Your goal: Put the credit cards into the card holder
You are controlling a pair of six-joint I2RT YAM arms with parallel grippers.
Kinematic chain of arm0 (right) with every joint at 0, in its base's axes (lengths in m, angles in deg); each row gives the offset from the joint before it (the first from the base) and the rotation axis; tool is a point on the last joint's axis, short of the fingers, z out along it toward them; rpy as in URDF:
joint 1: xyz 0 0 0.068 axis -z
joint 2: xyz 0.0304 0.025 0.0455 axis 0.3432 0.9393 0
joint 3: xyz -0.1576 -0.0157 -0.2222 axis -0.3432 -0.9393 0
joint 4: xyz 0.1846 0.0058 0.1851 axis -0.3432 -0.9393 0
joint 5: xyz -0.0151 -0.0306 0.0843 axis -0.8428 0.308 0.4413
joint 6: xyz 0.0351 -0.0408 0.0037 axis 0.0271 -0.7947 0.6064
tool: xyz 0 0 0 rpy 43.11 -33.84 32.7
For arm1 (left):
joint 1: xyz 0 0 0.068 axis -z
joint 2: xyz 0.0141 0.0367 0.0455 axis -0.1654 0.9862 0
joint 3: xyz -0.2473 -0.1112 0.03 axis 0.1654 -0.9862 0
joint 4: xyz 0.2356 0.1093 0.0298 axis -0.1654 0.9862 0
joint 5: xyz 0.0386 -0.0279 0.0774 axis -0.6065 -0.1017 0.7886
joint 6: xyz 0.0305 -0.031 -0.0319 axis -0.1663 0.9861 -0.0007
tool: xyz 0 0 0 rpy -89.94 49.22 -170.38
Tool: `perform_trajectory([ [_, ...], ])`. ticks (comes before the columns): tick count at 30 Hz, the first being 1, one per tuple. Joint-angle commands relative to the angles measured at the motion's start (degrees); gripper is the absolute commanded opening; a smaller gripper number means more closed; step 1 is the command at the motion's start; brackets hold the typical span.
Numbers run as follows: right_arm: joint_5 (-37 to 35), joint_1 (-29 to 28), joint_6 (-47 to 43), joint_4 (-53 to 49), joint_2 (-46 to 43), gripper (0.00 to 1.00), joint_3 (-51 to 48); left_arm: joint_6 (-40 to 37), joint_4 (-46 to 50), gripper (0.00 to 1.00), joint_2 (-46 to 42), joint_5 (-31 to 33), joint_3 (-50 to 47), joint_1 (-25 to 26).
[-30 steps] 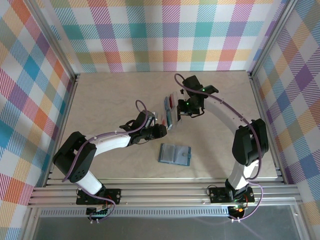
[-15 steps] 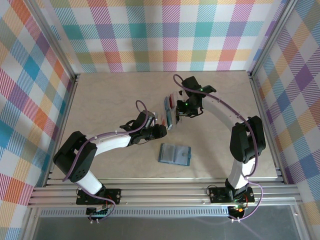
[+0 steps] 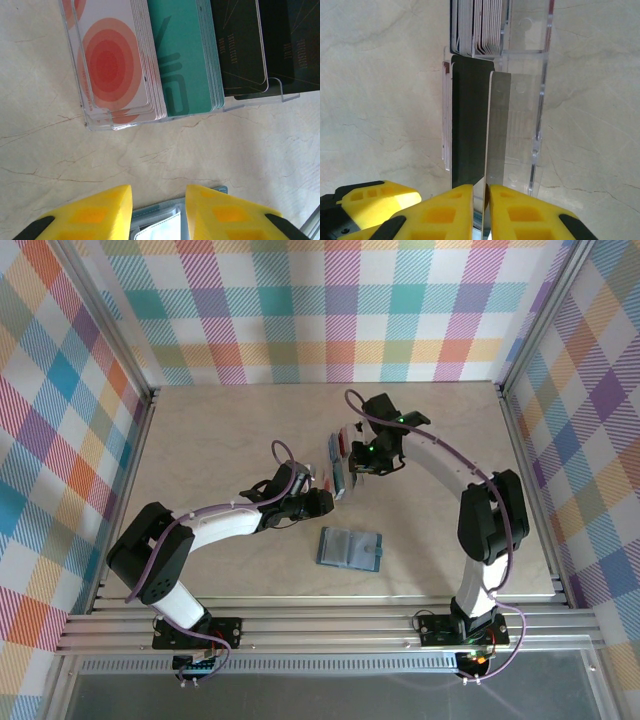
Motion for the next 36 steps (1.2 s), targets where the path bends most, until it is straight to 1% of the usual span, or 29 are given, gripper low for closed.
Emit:
perform_trajectory([
  [1,-0.5,-0.2,-0.4,-0.2,1.2,0.17,1.4,-0.8,-0.5,0.34,0.0,-0.6,0.2,-0.6],
  [5,-0.9,-0.3,-0.5,-0.3,1.1,0.16,1.5,-0.8,-0.5,0.34,0.1,-0.6,0.1,-0.6],
  [7,-0.9,-0.4,-0.4,-0.2,0.9,0.13,1.4,-0.8,-0.5,0.34,0.1,-0.6,0.1,-0.6],
  [11,-1.5,-0.4,-0.1,0.2,-0.1,0.00,1.0,-0.9,-0.4,0.34,0.0,-0.5,0.0,-0.6],
  [16,-4.5,-0.5,1.0,0.7,-4.3,0.00,0.2,-0.9,0.7,0.34,-2.0,0.0,-0.4,-0.6],
  [22,-8.2,-0.5,2.8,2.4,-11.8,0.00,-2.3,-1.4,2.0,0.35,-6.0,1.6,-2.5,-0.2],
  [25,-8.4,-0.6,4.2,3.3,-16.2,0.00,-4.7,-2.7,3.2,0.38,-6.9,2.5,-3.1,0.7],
  [28,-7.3,-1.2,5.0,3.6,-21.6,0.00,-9.3,-4.4,4.5,0.40,-7.1,4.0,-3.7,2.5],
  [31,-3.9,-1.5,5.4,3.7,-27.5,0.00,-16.1,-6.4,5.2,0.43,-6.5,6.0,-4.2,4.9],
  [33,0.8,-1.5,5.7,5.0,-30.7,0.00,-21.7,-8.1,6.0,0.45,-5.4,7.3,-3.6,6.7],
  [36,8.4,-2.2,6.6,7.8,-34.1,0.00,-29.3,-9.5,7.4,0.45,-3.6,10.4,-2.8,9.0],
])
